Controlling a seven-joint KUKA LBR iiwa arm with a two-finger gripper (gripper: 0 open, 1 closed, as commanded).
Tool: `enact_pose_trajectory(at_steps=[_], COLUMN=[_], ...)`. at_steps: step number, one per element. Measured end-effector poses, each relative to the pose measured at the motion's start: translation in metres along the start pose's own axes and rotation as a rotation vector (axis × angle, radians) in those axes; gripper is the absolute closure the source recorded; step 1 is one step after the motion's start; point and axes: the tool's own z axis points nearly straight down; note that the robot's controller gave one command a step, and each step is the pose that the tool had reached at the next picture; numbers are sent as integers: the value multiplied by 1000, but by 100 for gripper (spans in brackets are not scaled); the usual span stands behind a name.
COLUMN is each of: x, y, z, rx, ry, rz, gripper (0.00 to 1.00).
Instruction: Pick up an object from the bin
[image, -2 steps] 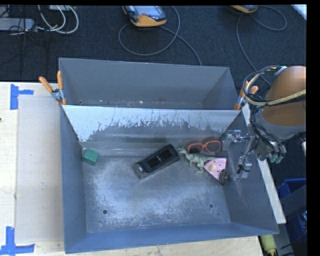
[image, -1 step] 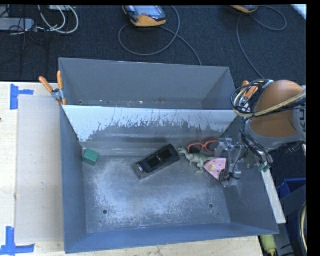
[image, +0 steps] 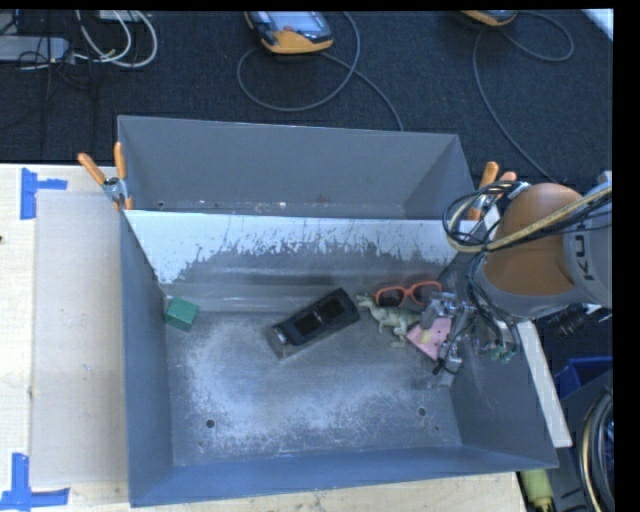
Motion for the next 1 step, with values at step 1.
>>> enact_pose_trajectory(at_steps=[1], x=[-26], y=[6], z=[19], rx=[0], ry=[-13], rz=[8], gripper=[100])
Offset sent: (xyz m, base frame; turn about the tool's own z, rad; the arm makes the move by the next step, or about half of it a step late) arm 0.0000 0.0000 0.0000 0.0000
